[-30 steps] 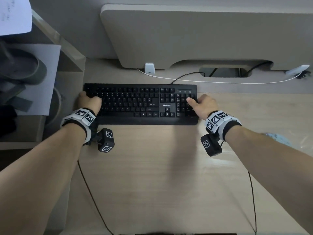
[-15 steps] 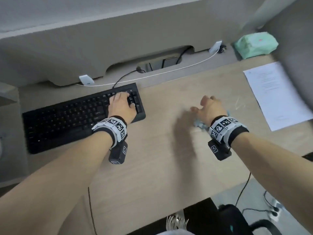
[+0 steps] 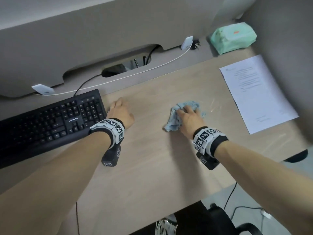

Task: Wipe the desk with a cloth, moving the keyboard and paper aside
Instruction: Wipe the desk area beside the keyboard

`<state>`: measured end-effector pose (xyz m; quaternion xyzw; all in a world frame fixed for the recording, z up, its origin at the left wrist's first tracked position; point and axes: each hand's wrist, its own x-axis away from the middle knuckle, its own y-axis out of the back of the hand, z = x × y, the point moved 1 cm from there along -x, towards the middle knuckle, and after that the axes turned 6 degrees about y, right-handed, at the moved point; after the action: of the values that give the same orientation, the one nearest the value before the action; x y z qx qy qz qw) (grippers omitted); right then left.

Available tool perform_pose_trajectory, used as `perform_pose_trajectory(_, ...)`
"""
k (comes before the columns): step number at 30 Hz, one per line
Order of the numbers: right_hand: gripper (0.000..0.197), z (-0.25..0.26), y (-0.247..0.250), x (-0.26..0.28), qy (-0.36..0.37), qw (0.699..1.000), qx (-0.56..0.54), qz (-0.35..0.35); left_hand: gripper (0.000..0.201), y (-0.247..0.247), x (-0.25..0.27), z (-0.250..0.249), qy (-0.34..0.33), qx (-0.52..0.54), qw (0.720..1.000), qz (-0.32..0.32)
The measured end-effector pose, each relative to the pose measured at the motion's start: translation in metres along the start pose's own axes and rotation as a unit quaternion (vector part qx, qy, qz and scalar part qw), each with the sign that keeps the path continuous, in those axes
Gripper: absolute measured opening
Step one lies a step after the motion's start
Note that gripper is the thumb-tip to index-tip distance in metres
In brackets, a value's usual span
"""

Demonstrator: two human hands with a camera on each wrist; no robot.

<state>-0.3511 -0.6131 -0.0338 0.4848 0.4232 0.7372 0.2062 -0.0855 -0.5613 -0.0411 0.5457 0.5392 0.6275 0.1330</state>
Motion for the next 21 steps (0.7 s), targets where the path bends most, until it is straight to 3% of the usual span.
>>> perform_pose_trajectory(6,0.077,-0.071,0.027,-0.039,-0.036,0.999,-0.032,-0.022,0.068,-0.007,-0.007,-0.021,0.068,0.018,0.997,-0.012)
perform_pose_trajectory(10,0.087,-0.061,0.048,-0.072,-0.006,0.998,-0.060,-0.015,0.068,-0.007,-0.008,-0.026,0.079,-0.002,0.997,-0.018)
perform_pose_trajectory(12,0.083,-0.037,0.049,-0.083,0.031,0.998,-0.055,-0.009,0.068,-0.008,-0.008,-0.025,0.078,-0.007,0.997,-0.017)
perform_pose_trajectory(16,0.076,0.010,0.023,-0.069,0.180,0.983,0.027,0.016,0.069,-0.012,-0.007,-0.022,0.076,-0.014,0.997,-0.015)
perform_pose_trajectory(19,0.074,-0.014,0.009,-0.060,0.245,0.968,0.046,-0.012,0.071,-0.010,-0.007,-0.019,0.073,-0.013,0.997,-0.002)
perform_pose_trajectory(21,0.077,-0.045,0.018,-0.065,0.222,0.973,0.057,-0.035,0.072,-0.008,-0.005,-0.017,0.068,-0.014,0.998,0.008)
